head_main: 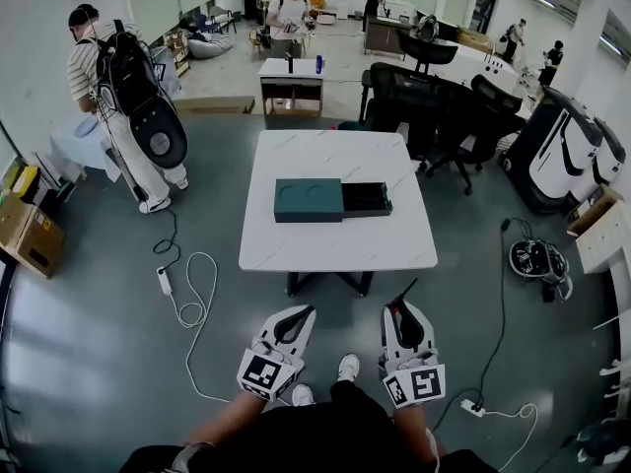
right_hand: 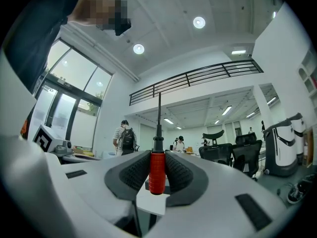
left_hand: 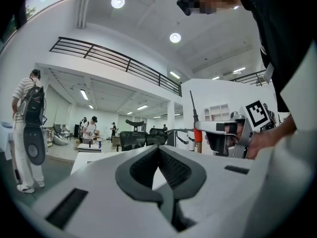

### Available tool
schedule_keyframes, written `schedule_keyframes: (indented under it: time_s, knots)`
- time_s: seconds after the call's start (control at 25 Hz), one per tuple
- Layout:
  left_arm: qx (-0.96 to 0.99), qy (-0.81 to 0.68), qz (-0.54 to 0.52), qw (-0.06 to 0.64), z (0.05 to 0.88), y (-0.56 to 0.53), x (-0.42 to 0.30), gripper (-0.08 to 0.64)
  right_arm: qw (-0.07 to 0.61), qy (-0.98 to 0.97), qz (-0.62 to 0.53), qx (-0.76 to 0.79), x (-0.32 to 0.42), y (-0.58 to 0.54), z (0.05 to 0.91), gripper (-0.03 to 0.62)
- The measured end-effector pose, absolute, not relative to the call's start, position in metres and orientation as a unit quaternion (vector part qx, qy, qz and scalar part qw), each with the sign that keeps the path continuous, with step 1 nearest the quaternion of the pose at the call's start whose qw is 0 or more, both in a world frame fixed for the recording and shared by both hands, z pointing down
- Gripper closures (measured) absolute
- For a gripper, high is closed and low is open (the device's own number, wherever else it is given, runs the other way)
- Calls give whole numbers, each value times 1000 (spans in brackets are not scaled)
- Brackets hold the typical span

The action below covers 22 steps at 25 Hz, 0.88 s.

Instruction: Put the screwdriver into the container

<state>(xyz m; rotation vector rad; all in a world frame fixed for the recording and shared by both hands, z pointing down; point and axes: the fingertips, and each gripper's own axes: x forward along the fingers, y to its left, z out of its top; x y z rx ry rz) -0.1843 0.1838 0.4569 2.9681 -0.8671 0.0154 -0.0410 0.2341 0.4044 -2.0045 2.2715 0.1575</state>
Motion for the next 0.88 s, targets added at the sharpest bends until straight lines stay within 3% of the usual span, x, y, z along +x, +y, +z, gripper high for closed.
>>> schedule_keyframes:
  time_s: [0.88]
  knots:
    - [950, -311, 13, 8, 451, 103, -79, 555, 47, 779, 32, -624, 68, 143, 414, 486]
